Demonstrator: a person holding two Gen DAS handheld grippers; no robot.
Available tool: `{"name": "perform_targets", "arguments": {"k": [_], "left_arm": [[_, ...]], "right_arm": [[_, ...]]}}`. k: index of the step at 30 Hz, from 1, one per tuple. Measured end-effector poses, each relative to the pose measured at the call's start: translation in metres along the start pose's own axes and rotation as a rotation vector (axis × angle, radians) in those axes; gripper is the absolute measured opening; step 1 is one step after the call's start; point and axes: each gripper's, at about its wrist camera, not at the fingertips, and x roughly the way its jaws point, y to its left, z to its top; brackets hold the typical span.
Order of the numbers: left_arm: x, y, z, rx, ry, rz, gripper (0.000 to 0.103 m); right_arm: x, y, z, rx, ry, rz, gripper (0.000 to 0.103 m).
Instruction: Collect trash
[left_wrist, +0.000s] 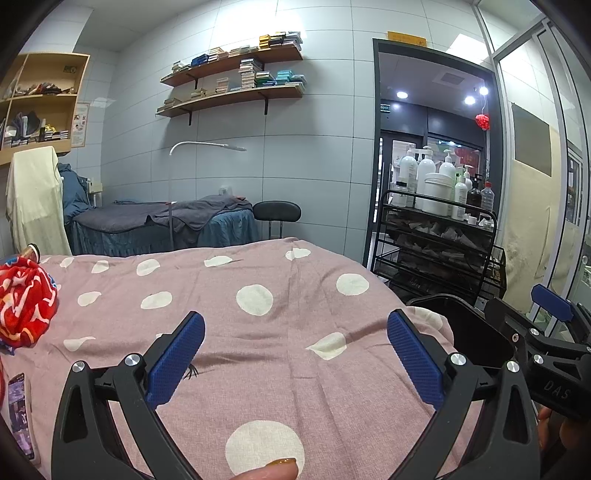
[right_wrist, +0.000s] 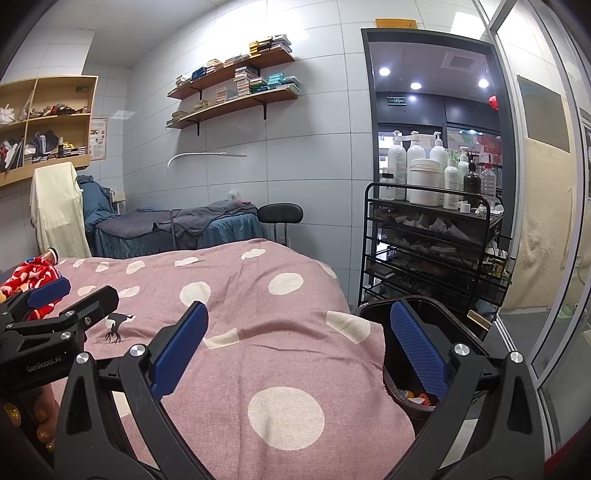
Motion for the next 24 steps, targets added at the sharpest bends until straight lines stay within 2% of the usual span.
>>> {"name": "perform_targets", "arguments": {"k": [24], "left_arm": [[0.0004,0.0015,-0.0029,0.003,0.003,-0.012,0.098]], "right_arm": [[0.0002,-0.0005,-0.0026,0.002,0.005,-0.001,0.098]]}}
